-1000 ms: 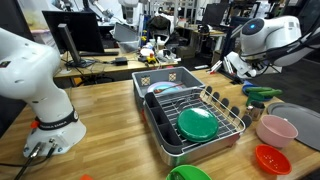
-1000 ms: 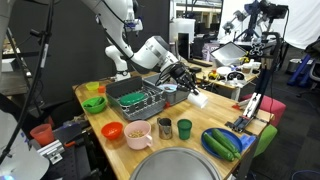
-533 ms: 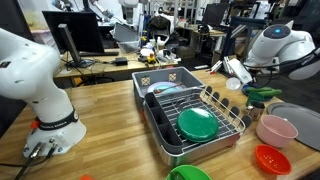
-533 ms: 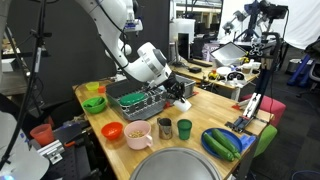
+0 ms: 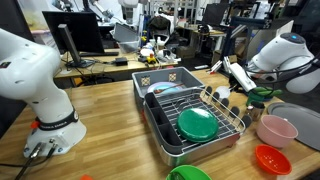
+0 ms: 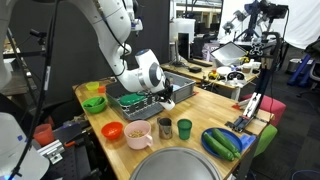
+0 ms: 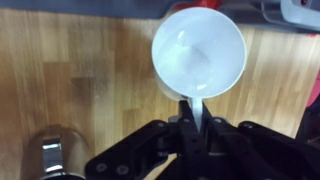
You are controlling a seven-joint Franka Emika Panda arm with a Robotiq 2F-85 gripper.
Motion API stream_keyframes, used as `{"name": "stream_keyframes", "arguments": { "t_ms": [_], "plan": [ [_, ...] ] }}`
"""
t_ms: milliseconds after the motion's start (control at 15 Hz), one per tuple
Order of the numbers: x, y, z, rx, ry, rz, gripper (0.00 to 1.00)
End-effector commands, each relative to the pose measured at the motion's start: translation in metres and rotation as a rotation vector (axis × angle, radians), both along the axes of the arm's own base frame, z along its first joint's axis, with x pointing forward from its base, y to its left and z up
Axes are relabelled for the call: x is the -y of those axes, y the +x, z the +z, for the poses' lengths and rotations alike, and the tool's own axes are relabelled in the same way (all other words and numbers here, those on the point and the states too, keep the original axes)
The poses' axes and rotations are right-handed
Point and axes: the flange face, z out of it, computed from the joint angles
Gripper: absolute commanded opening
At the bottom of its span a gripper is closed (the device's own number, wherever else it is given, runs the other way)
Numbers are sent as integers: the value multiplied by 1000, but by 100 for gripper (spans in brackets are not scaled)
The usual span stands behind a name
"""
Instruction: Pour the contents of the mug into the metal jug
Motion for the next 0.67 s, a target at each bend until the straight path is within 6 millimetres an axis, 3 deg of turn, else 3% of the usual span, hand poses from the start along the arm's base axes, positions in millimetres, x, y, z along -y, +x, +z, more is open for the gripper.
{"name": "stream_keyframes", "arguments": {
  "t_ms": [0,200,333,600],
  "plan": [
    [-11,-7,-14,-29,153,82,2],
    [3,1,-20,-97,248,85,2],
    [29,15,-1,-125,284,59,2],
    [59,38,20,-141,331,-6,2]
  ]
}}
